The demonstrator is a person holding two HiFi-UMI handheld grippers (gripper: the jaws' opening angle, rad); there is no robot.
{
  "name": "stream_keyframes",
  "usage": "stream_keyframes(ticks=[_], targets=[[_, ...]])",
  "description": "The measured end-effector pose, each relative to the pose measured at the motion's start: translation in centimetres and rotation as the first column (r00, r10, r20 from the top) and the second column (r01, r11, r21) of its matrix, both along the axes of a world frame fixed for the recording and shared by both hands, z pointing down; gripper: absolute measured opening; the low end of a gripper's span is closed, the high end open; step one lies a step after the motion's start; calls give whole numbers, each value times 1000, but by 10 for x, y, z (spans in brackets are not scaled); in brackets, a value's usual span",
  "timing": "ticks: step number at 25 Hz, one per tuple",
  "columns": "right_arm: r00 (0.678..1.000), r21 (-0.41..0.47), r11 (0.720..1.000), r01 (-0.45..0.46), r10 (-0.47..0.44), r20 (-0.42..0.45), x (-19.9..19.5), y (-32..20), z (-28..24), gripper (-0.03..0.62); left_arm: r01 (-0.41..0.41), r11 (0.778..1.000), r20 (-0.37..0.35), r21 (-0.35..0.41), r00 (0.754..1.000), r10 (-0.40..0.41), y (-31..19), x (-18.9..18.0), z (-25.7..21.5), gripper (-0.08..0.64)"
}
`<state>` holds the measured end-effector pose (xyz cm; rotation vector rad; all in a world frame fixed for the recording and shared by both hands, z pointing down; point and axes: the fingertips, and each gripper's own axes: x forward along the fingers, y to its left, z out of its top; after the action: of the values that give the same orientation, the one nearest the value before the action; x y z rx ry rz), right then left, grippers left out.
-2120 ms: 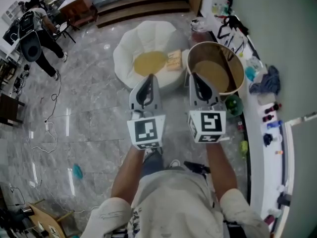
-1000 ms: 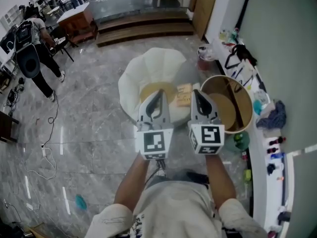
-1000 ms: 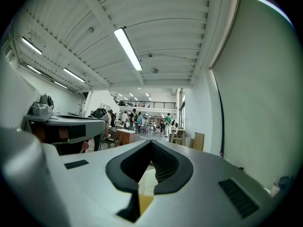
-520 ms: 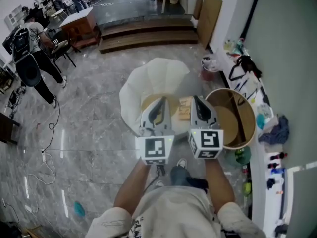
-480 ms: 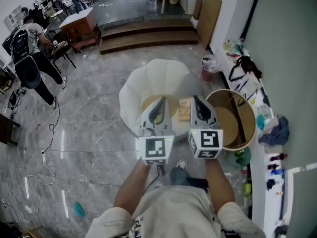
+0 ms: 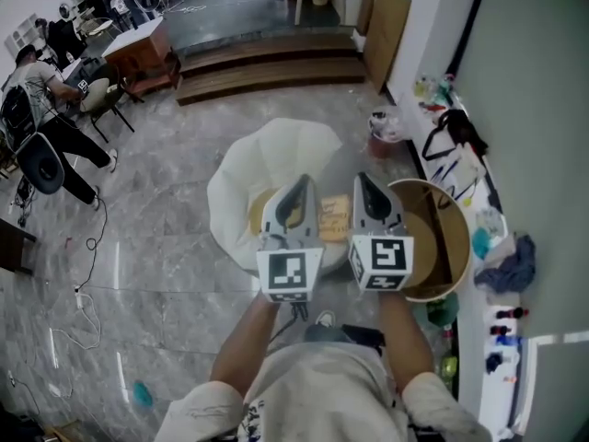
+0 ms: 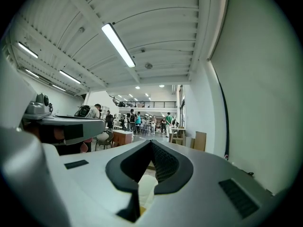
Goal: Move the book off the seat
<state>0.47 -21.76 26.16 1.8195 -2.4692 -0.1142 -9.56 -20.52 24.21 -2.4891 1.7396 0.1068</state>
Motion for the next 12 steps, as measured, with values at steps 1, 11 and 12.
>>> stream_keyframes(ticks=[1, 11, 12], targets=[[1000, -3, 1000, 2, -2, 2, 6, -7, 2, 3, 6, 1000, 0, -2, 1000, -6, -7, 6, 2, 2], [999, -69, 997, -18, 20, 32, 36, -54, 31, 3, 9, 999, -5, -47, 1000, -10, -54, 29, 24, 2], [999, -73, 997, -22, 24, 29, 35, -58, 33, 3, 4, 999, -6, -49, 1000, -4, -60, 27, 25, 2]])
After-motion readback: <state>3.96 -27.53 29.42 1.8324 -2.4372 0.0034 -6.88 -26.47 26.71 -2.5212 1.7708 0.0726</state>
